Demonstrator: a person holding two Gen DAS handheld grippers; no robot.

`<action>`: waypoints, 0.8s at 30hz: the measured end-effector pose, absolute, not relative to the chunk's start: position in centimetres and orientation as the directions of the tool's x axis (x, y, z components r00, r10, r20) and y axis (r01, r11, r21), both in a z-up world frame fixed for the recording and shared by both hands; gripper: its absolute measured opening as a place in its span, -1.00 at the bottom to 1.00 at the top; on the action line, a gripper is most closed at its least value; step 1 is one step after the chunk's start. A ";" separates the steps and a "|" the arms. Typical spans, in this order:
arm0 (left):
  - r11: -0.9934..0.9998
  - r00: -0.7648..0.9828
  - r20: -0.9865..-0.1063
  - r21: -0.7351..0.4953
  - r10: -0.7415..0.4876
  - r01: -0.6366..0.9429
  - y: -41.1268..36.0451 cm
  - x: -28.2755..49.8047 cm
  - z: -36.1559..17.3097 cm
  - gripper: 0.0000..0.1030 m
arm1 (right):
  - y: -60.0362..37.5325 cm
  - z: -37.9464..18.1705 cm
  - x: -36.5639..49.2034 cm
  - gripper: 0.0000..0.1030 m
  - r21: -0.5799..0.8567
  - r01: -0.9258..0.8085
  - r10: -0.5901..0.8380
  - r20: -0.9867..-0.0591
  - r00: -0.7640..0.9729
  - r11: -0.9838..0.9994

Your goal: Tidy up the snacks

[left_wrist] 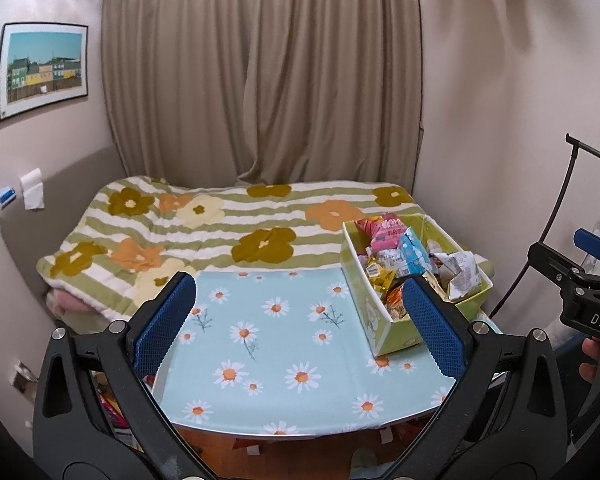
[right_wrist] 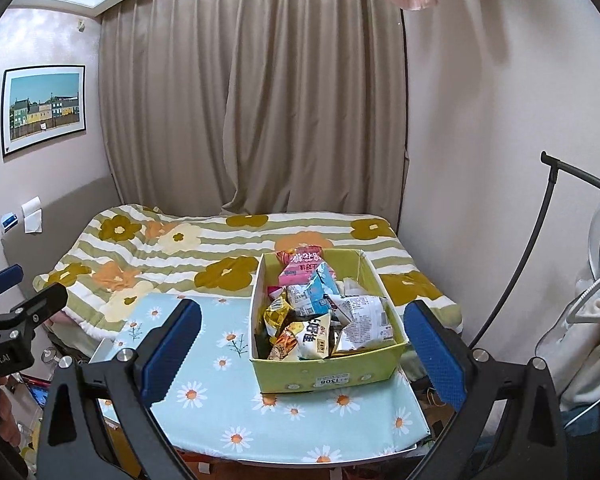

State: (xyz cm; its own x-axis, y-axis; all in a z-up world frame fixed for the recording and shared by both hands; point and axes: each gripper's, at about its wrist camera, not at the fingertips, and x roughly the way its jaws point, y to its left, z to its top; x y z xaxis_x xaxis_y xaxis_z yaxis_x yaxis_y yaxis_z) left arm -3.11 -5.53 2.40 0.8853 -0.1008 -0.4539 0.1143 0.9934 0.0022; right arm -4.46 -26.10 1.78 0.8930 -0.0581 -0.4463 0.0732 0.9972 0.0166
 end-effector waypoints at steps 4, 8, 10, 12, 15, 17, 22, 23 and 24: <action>0.994 0.888 -0.450 0.001 -0.099 0.112 -5.4 -3.4 2.4 1.00 | -26.0 1.7 -4.7 0.96 0.017 0.071 -0.056 -0.447 0.893 0.997; 0.994 0.890 -0.445 0.006 -0.098 0.113 -5.4 -3.7 2.5 1.00 | -25.9 1.6 -4.7 0.96 0.020 0.069 -0.053 -0.445 0.894 0.997; 0.994 0.891 -0.444 0.010 -0.095 0.110 -5.4 -3.8 2.5 1.00 | -25.9 1.6 -4.7 0.96 0.018 0.071 -0.055 -0.444 0.894 0.997; 0.994 0.891 -0.444 0.010 -0.094 0.110 -5.4 -3.9 2.5 1.00 | -25.9 1.6 -4.7 0.96 0.020 0.069 -0.053 -0.443 0.895 0.997; 0.994 0.892 -0.442 0.006 -0.096 0.110 -5.4 -4.0 2.5 1.00 | -25.9 1.6 -4.8 0.96 0.022 0.074 -0.056 -0.443 0.895 0.997; 0.994 0.893 -0.441 0.007 -0.093 0.107 -5.4 -4.0 2.5 1.00 | -25.8 1.7 -4.8 0.96 0.021 0.074 -0.057 -0.443 0.895 0.997; 0.995 0.894 -0.441 0.006 -0.086 0.099 -5.2 -4.2 2.4 1.00 | -25.8 1.7 -4.9 0.96 0.021 0.075 -0.057 -0.447 0.892 0.997; 0.995 0.893 -0.441 0.006 -0.086 0.098 -5.2 -4.2 2.4 1.00 | -25.8 1.7 -4.9 0.96 0.021 0.075 -0.058 -0.448 0.892 0.997; 0.995 0.894 -0.441 0.007 -0.084 0.097 -5.2 -4.2 2.3 1.00 | -25.7 1.7 -4.9 0.96 0.021 0.075 -0.058 -0.448 0.892 0.997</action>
